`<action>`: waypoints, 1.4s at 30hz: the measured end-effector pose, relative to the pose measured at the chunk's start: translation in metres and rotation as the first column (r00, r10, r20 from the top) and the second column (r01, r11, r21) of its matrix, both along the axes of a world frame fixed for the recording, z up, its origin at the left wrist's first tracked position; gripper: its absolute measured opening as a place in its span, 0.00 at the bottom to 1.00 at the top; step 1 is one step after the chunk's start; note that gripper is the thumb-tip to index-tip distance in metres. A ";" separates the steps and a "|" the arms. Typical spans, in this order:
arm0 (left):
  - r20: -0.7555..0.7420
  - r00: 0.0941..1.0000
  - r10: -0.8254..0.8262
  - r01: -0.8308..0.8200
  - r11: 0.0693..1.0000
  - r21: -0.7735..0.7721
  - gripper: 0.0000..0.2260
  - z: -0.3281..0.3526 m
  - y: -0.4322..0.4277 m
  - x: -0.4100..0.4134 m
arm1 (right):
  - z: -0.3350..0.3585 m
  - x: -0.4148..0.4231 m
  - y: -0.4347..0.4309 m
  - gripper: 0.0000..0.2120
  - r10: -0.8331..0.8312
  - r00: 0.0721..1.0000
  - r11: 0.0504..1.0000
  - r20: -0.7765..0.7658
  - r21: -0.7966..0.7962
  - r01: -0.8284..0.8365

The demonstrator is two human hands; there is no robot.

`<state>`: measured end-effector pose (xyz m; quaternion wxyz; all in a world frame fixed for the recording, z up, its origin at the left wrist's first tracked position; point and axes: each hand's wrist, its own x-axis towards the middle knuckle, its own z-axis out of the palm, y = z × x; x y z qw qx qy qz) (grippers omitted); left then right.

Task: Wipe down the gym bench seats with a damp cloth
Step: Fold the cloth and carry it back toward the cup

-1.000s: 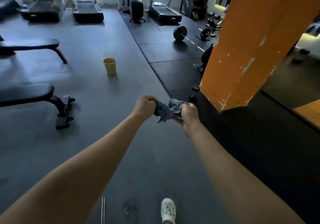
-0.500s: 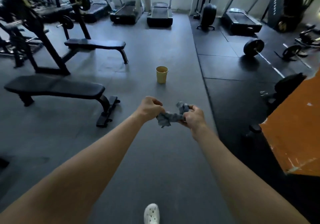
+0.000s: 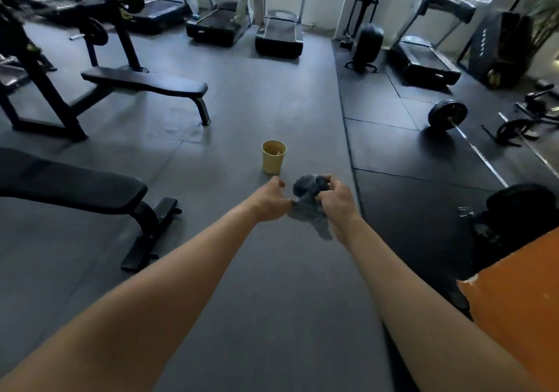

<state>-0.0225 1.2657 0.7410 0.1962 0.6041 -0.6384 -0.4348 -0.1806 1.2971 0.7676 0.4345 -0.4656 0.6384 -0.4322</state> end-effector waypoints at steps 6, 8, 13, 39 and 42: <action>-0.278 0.960 0.029 -0.009 0.997 0.072 0.32 0.013 -0.143 -0.019 | -0.004 -0.019 -0.143 0.16 0.060 0.996 0.998 0.063 0.013 -0.061; -0.297 0.954 -0.033 0.053 0.997 0.061 0.26 0.007 -0.200 -0.022 | -0.015 -0.025 -0.201 0.13 0.073 0.995 0.997 0.070 0.015 -0.075; -0.132 0.989 0.062 -0.063 0.998 -0.005 0.09 -0.015 -0.343 -0.033 | -0.045 -0.042 -0.357 0.13 0.101 0.993 0.992 0.067 0.064 -0.106; -0.169 0.937 0.305 -0.296 0.952 0.076 0.10 -0.266 -1.030 0.054 | -0.265 0.049 -1.050 0.14 0.273 0.890 0.956 -0.365 0.207 -0.208; -0.109 0.960 0.258 -0.253 0.966 0.056 0.04 -0.337 -1.080 0.056 | -0.338 0.050 -1.113 0.15 0.281 0.892 0.949 -0.355 0.241 -0.204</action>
